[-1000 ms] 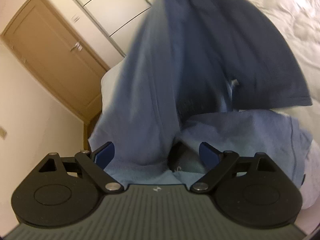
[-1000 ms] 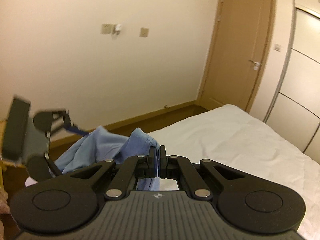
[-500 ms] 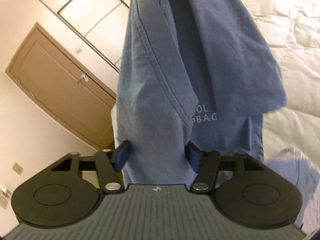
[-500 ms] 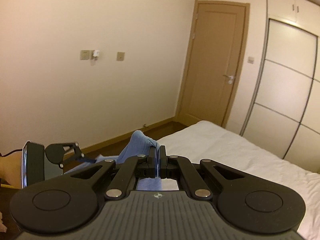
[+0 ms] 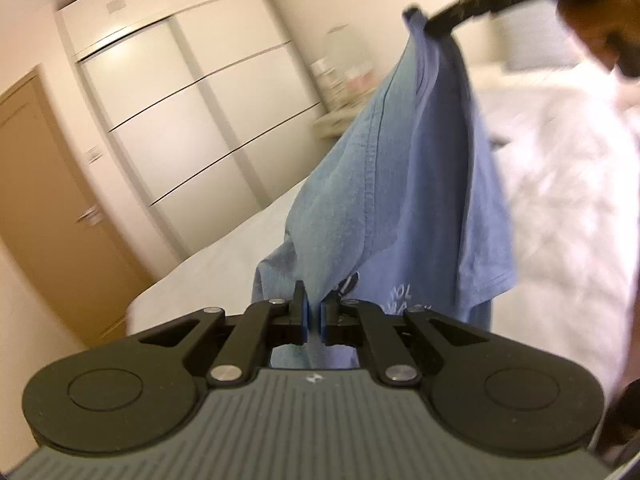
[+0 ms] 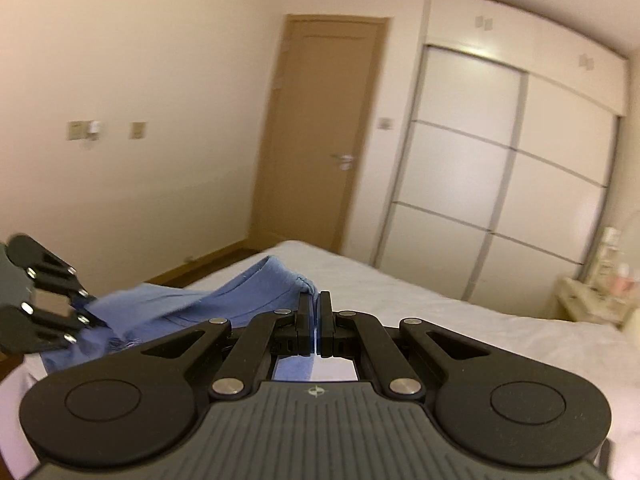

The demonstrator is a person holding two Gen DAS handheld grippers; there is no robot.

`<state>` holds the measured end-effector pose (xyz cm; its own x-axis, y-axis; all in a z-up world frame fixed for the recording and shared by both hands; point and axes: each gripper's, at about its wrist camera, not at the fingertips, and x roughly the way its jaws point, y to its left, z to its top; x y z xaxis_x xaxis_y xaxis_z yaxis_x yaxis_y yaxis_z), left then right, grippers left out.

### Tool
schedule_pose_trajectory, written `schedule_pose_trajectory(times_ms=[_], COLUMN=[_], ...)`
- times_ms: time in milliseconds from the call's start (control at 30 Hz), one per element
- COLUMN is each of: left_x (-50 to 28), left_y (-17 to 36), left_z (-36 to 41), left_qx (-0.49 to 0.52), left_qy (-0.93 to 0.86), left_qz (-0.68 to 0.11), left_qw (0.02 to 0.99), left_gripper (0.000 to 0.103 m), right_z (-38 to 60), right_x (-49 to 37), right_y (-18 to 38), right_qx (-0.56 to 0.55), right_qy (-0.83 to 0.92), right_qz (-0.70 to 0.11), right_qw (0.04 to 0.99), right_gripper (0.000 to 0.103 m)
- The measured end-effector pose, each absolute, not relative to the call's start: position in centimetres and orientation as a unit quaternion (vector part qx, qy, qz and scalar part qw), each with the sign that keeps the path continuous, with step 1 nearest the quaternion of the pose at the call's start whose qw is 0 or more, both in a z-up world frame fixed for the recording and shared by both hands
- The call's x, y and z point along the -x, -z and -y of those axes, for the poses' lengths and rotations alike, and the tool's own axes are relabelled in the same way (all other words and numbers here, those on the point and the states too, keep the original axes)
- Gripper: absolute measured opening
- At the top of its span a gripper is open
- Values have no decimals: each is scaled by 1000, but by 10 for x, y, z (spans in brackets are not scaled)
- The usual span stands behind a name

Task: Fold clothes
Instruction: 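Hold the blue T-shirt up with both grippers and shake it out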

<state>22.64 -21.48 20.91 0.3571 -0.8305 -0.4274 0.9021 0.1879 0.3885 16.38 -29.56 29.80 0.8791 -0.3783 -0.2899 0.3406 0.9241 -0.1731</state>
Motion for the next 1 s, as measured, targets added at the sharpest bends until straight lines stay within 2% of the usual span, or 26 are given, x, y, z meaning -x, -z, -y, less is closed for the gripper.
schedule_pose_trajectory(times_ms=[233, 633, 833, 1000], left_x=[-146, -19, -10, -26], left_y=[-253, -279, -280, -254], left_z=[282, 380, 418, 447], left_qx=[-236, -230, -225, -221], left_qy=[654, 699, 747, 731], left_qz=[-85, -138, -164, -191], left_qw=[714, 662, 604, 617], left_gripper=[4, 5, 5, 2], right_z=[353, 454, 488, 523], right_x=[-54, 129, 190, 185], right_y=[-318, -347, -368, -342], right_qx=[59, 96, 106, 76], right_qy=[260, 268, 265, 274], right_qz=[-130, -90, -76, -104], right_qw=[955, 955, 955, 953], right_gripper=[0, 0, 0, 0])
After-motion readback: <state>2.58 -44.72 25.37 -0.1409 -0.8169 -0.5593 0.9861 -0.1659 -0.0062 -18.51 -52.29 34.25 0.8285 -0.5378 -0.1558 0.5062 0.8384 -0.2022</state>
